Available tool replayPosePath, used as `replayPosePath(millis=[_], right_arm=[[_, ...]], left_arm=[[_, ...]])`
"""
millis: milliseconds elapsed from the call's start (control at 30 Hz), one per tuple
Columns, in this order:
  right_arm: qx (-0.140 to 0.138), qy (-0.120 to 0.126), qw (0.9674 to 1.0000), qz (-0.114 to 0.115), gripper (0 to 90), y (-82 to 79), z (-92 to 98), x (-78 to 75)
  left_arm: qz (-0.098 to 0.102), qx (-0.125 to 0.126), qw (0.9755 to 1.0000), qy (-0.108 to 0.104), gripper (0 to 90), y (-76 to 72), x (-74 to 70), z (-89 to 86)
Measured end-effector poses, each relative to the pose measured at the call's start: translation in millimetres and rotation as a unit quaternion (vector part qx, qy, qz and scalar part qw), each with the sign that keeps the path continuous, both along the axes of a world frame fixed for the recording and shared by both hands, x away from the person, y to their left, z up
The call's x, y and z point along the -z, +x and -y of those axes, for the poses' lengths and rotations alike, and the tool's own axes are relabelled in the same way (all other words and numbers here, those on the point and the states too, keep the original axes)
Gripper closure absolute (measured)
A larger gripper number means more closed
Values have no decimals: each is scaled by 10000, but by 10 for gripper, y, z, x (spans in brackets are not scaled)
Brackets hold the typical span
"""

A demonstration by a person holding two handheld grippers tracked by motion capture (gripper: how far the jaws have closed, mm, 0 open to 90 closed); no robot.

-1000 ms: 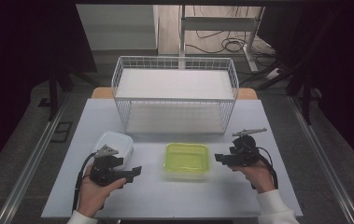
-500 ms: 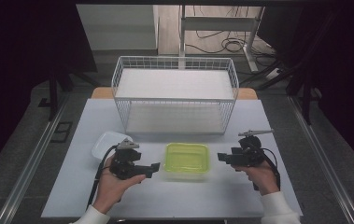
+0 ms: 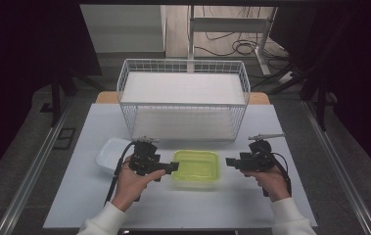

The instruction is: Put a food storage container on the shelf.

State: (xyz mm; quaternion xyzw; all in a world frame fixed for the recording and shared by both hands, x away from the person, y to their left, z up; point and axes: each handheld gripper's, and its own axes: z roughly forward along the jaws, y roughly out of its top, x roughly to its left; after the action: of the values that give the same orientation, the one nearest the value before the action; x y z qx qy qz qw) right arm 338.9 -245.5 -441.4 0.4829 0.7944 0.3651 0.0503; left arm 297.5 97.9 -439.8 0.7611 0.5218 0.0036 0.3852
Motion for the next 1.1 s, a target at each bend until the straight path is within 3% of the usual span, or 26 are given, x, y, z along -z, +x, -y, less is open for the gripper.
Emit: replayPosePath(millis=[167, 300, 600, 733, 1100], right_arm=[[-159, -13, 9999, -44, 310, 22, -101, 17], [-293, 38, 9995, -133, 330, 34, -173, 44], [-210, 185, 9988, -396, 386, 98, -231, 165], [-153, 193, 9983, -530, 398, 120, -230, 245], [-63, 276, 9962, -820, 419, 179, -279, 370]], left_arm=[[-305, -68, 9995, -111, 206, 127, 94, 19], [-413, -150, 9989, -191, 228, 202, 140, 34], [-702, -172, 9970, -261, 277, 344, 299, 65], [-734, -194, 9964, -383, 289, 388, 323, 41], [-890, -151, 9951, -406, 339, 442, 426, 34]])
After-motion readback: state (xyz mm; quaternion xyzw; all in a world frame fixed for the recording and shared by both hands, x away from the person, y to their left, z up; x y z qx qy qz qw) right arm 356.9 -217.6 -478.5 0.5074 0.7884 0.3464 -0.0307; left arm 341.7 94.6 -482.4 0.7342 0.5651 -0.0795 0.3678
